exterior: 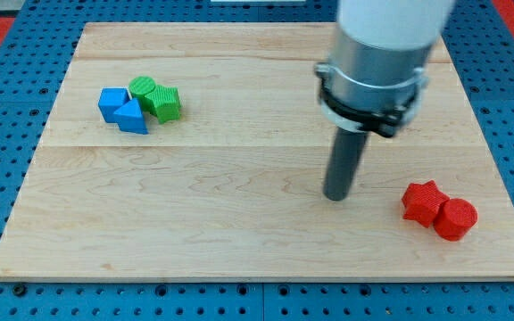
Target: Move the green blocks towards the top left corner of the board
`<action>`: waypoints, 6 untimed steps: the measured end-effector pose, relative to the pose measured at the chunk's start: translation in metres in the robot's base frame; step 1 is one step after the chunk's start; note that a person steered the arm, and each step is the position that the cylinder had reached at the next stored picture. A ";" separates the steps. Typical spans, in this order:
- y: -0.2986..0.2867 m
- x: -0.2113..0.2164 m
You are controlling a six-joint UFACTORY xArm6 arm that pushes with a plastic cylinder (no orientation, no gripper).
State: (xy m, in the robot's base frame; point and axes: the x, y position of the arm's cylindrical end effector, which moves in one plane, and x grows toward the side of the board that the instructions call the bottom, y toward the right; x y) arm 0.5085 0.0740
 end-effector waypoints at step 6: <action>-0.207 -0.174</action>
State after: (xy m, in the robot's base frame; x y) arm 0.3347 -0.1331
